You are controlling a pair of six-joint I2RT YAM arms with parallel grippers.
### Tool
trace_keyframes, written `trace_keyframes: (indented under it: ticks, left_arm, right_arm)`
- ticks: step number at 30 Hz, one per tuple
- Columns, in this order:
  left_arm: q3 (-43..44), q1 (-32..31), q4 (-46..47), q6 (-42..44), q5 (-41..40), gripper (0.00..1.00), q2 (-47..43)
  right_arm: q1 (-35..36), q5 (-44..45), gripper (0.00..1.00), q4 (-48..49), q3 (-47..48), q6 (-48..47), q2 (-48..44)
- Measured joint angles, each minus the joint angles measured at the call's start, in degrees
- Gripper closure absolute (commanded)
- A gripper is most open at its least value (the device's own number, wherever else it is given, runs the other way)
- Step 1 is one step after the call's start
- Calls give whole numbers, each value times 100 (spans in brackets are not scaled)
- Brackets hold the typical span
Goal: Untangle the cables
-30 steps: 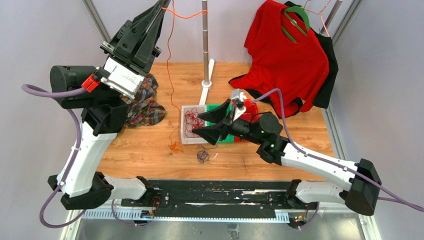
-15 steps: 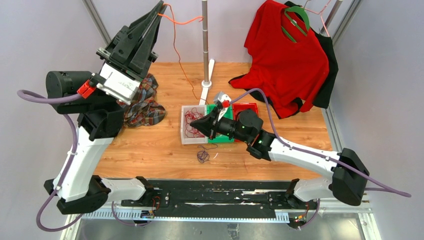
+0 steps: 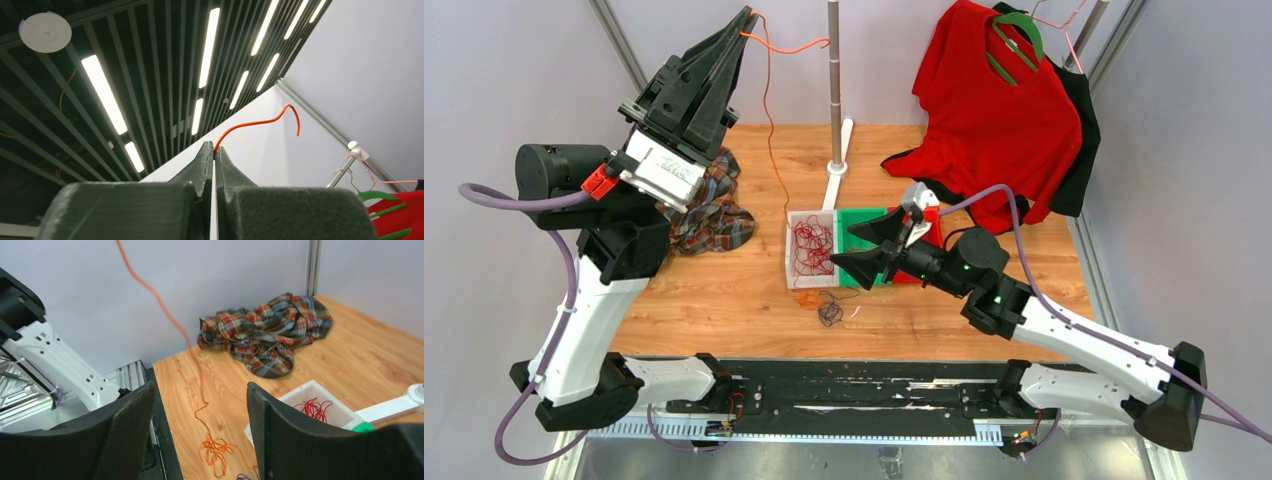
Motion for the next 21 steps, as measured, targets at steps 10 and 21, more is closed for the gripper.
trace_keyframes:
  ticks: [10, 21]
  left_arm:
    - [72, 0, -39, 15, 4, 100, 15]
    - [138, 0, -214, 107, -11, 100, 20]
  right_arm:
    - [0, -726, 26, 120, 120, 22, 728]
    - [-269, -1231, 56, 389, 855, 42, 1836]
